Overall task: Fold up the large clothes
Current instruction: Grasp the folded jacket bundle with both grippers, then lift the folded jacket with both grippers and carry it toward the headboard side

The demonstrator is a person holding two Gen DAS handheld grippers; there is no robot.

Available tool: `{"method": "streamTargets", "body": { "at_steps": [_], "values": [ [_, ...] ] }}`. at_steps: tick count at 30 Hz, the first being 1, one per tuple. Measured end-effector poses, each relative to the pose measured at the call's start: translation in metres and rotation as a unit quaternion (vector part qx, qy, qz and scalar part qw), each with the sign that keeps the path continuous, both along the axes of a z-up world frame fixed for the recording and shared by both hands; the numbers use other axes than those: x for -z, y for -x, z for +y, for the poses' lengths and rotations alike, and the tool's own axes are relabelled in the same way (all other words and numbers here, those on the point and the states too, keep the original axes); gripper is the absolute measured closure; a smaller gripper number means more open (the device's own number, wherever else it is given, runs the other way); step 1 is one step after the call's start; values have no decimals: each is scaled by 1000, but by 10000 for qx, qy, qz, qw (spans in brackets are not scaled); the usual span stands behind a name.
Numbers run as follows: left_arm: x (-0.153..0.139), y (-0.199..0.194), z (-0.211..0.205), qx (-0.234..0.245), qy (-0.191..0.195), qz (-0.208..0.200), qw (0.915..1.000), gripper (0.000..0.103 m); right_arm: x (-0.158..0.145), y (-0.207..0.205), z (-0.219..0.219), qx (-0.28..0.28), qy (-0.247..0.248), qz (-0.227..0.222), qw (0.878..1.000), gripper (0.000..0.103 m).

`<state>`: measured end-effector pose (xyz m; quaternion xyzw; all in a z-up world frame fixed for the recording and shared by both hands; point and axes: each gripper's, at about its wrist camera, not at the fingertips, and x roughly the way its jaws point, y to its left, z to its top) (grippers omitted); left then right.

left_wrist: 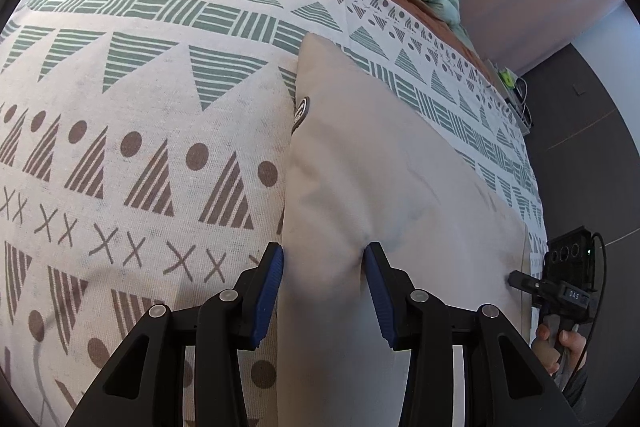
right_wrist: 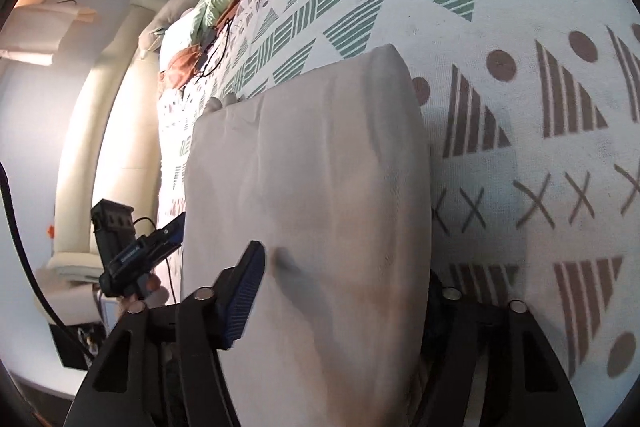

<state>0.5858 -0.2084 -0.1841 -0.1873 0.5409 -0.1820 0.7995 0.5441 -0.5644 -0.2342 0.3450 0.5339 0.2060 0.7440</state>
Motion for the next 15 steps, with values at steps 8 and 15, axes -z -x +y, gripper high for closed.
{"method": "streamTargets", "body": {
  "at_steps": [8,15],
  "values": [
    [1,10,-7,-62,-49,-262,9996,80,-15,11,4,158,394,-242,9988,84],
    [-36,31,-5,-115,-198,-486,9986,95,-74,38,30,129,784,-731,9942,89]
  ]
}}
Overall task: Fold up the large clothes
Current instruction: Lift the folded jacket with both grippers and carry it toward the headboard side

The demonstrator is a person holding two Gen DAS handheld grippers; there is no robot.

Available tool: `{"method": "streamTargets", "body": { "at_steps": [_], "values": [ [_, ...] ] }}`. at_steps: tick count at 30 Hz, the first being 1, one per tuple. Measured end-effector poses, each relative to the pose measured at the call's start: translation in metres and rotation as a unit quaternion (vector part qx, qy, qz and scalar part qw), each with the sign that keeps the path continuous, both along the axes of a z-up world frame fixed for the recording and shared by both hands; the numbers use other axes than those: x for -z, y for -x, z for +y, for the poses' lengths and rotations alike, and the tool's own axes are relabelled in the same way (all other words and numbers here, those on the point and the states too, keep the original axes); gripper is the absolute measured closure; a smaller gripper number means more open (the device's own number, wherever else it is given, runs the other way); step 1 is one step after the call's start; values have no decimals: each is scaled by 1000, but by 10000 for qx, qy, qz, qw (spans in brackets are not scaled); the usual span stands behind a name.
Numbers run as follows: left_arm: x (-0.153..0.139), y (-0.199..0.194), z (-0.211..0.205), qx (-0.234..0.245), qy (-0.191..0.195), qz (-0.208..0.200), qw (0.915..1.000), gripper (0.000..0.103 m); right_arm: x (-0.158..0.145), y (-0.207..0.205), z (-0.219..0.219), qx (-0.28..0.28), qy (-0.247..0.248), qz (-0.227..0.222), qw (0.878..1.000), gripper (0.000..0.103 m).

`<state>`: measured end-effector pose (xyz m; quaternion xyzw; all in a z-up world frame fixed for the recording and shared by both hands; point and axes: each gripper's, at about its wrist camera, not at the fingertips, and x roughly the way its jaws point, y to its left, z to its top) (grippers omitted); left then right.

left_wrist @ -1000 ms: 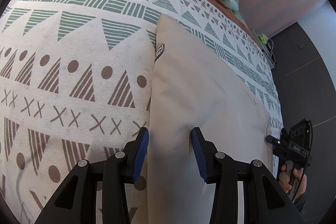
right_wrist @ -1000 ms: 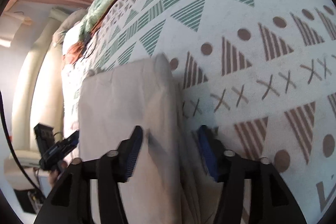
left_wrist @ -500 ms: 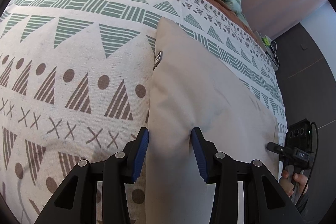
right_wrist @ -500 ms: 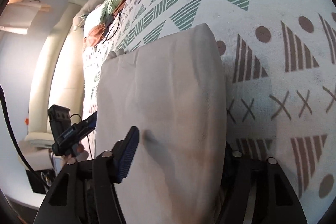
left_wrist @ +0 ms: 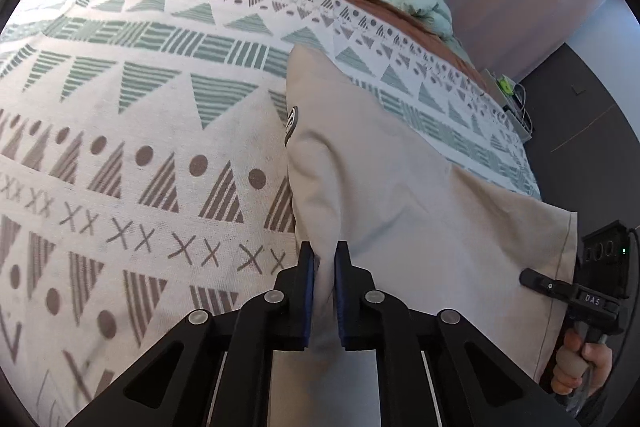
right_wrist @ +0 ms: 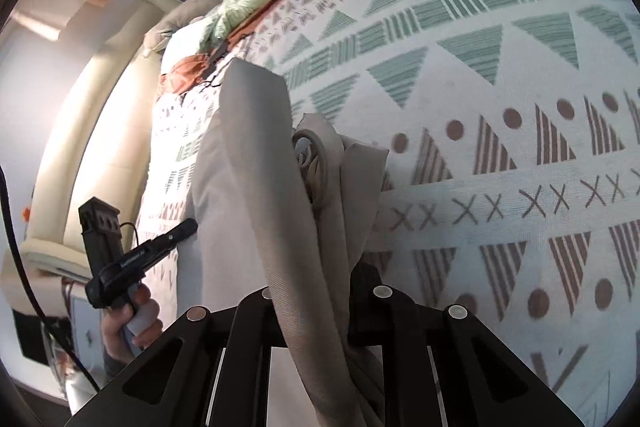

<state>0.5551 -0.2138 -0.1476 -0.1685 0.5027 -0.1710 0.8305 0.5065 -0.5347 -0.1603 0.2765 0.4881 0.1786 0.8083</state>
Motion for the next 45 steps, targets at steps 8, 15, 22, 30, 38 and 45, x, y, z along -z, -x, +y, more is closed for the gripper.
{"method": "streamTargets", "body": {
  "at_steps": [8,15,22,30,38,45],
  "values": [
    [-67,48,14,-30,276,-585,9979,98,-72,55,36,-86,202,-685,9974,90],
    [-116,86,37,-129,509,-951,9941,99,-124,103,63,-90,114,-1190,9928,90],
    [-165,117,76,-257,484,-1346,9894,99,-172,133,100,-211,23,-1692,9854,90],
    [-207,130,141,-493,516,-1675,9833,99,-208,138,164,-342,-139,-2008,9789,90],
    [-237,132,225,-745,451,-1874,9784,99,-220,118,240,-649,-378,-2170,9733,90],
    [-240,128,309,-1131,318,-1954,9737,99,-224,91,339,-1116,-539,-2245,9666,90]
  ]
}}
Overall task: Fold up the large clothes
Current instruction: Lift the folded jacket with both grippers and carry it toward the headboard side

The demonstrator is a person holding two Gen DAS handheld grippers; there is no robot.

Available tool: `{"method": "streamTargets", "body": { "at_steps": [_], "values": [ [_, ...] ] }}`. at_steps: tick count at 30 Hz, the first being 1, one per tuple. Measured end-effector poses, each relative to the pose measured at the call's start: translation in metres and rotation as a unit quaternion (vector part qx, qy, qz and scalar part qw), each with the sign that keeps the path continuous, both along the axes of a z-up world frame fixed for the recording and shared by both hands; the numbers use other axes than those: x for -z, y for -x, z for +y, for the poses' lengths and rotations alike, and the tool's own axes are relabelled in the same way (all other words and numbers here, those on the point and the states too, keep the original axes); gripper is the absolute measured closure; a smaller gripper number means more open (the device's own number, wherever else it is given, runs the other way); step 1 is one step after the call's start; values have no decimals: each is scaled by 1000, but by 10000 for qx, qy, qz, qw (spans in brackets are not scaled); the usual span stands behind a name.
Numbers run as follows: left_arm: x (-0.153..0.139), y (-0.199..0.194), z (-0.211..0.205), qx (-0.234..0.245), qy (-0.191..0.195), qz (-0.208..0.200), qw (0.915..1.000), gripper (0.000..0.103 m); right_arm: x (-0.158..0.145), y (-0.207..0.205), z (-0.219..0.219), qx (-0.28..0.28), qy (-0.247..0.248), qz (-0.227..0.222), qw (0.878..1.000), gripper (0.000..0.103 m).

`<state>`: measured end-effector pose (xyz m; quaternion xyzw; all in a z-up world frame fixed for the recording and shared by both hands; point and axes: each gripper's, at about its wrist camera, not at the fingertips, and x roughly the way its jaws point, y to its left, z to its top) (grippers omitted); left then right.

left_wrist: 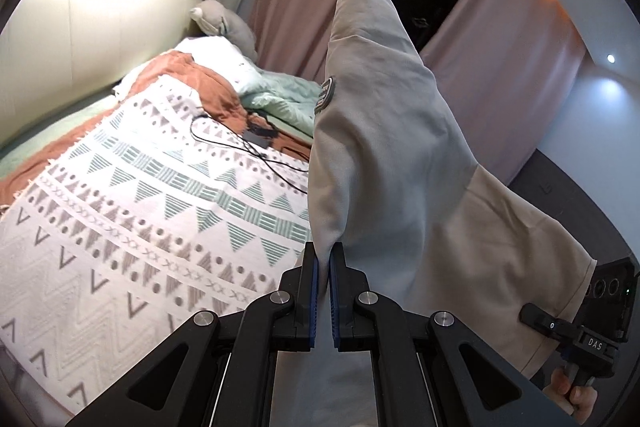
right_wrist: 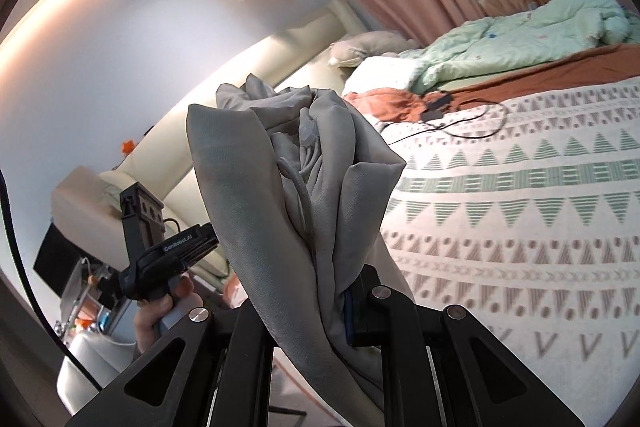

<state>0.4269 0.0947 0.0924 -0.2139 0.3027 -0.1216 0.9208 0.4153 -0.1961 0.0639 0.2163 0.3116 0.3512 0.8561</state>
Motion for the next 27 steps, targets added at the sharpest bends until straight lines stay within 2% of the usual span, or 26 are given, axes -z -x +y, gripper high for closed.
{"method": "streamTargets", "body": {
  "at_steps": [6,14,17,23,27],
  "values": [
    [2,5,77,-452,-15,-38,9990,99,3,-21,88,-467,1,-21,9989,90],
    [-6,26,174,-995,-289,-107,9946,99,10,-31,208,-1173,-164,-62,9929,90],
    [-10,36,204,-1165,-533,-99,9917,99,16,-29,250,-1433,-137,-9,9896,90],
    [-13,54,261,-1582,-594,-10,9856,99,25,-17,338,-1946,-154,109,9807,90],
    [-16,65,294,-1865,-767,28,9795,99,28,-4,386,-2216,-208,111,9749,90]
  ]
}}
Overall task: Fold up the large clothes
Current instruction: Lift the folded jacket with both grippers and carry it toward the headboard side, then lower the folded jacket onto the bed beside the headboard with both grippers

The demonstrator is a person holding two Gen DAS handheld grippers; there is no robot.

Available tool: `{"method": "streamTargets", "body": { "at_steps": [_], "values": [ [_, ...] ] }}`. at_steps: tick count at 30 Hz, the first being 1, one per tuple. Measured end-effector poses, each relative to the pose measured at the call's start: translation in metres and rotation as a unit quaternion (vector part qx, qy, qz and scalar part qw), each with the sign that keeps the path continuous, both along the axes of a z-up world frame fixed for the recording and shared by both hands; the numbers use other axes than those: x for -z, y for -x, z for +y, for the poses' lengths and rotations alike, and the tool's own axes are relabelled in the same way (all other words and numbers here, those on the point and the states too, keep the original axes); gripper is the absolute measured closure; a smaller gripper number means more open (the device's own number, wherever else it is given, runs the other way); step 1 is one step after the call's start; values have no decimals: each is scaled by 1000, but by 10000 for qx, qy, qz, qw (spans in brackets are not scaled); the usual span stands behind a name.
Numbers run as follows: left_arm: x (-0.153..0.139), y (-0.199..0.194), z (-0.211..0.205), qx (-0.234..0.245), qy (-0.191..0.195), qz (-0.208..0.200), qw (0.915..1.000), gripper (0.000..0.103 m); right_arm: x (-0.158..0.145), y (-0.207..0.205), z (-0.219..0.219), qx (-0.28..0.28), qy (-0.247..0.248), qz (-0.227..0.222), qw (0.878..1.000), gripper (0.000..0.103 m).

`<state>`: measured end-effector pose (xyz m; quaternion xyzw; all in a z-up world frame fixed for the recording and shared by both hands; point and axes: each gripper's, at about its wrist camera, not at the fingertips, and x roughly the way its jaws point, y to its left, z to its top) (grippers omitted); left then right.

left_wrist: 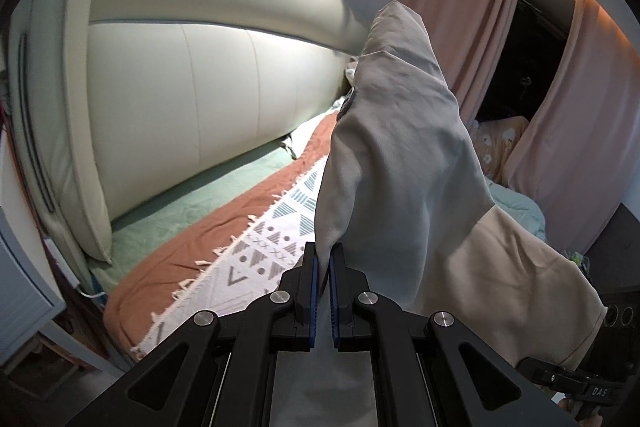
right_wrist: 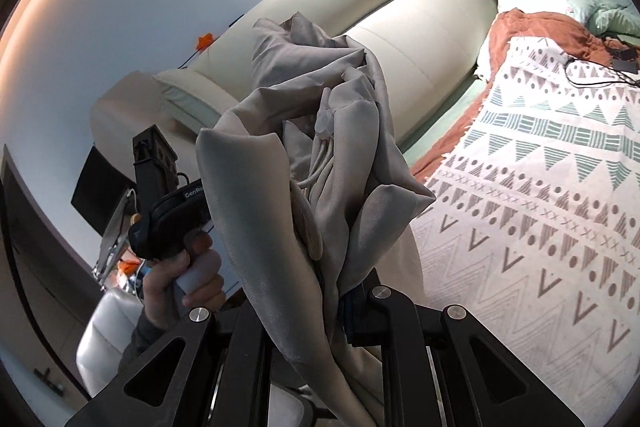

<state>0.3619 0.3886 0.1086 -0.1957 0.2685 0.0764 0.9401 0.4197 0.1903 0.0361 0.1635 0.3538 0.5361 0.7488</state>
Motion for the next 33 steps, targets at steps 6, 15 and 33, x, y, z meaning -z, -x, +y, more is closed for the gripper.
{"method": "streamTargets", "body": {
  "at_steps": [6,15,33],
  "values": [
    [-11,19,32,-294,-192,19,9994,99,5,13,57,-357,-217,152,9990,90],
    [5,12,69,-742,-335,250,9964,99,55,-7,109,-583,-517,739,9942,90],
    [81,-81,84,-1013,-431,963,9893,83,158,-133,118,42,293,1180,9926,90]
  ]
}}
